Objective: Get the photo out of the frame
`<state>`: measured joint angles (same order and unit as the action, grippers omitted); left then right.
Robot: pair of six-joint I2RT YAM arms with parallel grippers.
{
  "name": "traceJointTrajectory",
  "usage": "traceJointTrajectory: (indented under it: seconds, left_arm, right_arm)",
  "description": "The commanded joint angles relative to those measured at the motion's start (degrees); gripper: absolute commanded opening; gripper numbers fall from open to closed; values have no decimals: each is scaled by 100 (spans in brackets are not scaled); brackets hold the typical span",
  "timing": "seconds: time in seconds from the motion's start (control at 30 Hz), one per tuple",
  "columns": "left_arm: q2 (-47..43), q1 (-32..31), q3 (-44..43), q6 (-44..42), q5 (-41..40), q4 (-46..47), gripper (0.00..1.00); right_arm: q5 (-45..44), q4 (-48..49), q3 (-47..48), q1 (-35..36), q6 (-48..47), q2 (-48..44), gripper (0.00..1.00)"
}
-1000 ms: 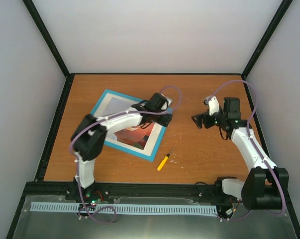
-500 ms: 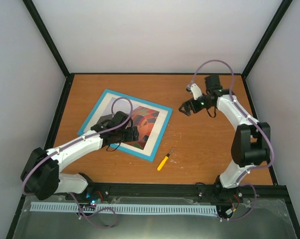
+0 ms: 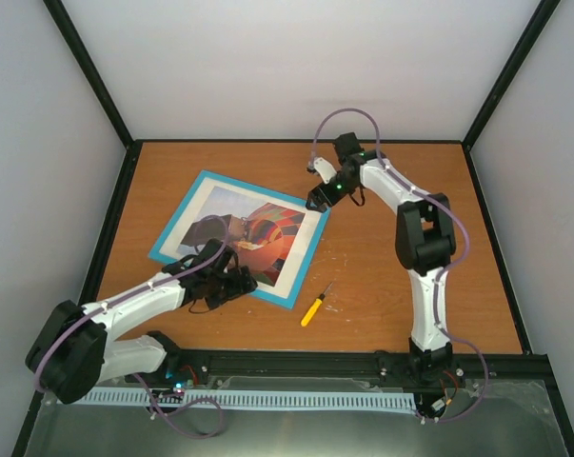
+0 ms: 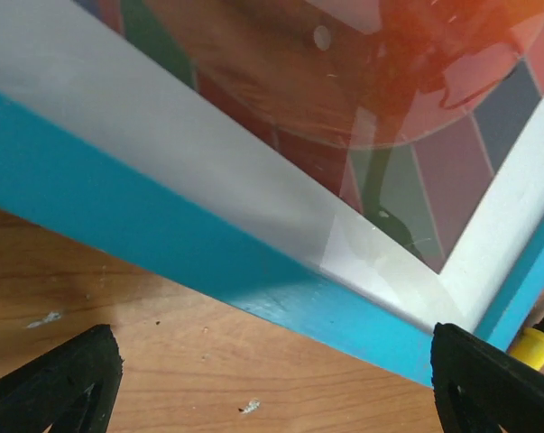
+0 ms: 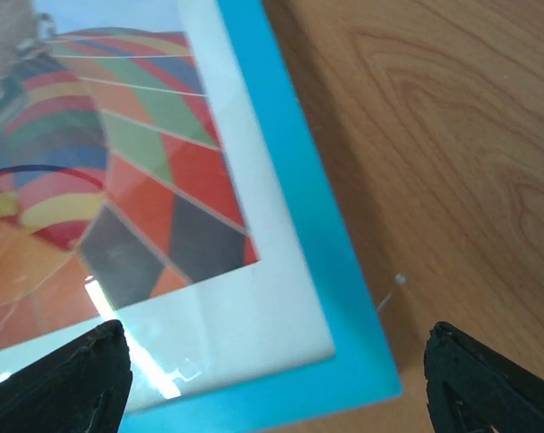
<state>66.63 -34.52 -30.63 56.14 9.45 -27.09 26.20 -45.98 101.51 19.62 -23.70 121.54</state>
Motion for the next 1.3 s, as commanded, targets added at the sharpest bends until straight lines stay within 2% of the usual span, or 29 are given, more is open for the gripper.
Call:
traceJointTrajectory:
  seconds: [0.0, 0.23, 0.4, 0.6, 0.9, 1.1, 1.27]
  left_arm:
    - [-91, 104, 140, 356, 29, 597, 93]
    - [21, 695, 437, 412, 29, 1211, 93]
    - [327, 948, 355, 367, -66, 1562, 93]
    - [1012, 1058, -149, 67, -235, 1715, 93]
    - [1719, 1436, -664, -355, -231, 1962, 92]
    - [2014, 1494, -864, -630, -251, 2005, 91]
    - [2175, 1581, -981, -818, -186, 2025, 91]
  right_arm:
    - [-296, -226, 785, 26, 182, 683, 87]
    - [70, -547, 1497, 42, -44, 1503, 87]
    - [332, -986, 1333, 60, -325, 1581, 73]
    - [469, -669, -186, 59, -631, 707, 66]
    - [838, -380, -2254, 75, -713, -694, 65]
    - [1007, -188, -3075, 266, -476, -1233, 65]
    - [1120, -61, -3512, 744, -351, -1510, 65]
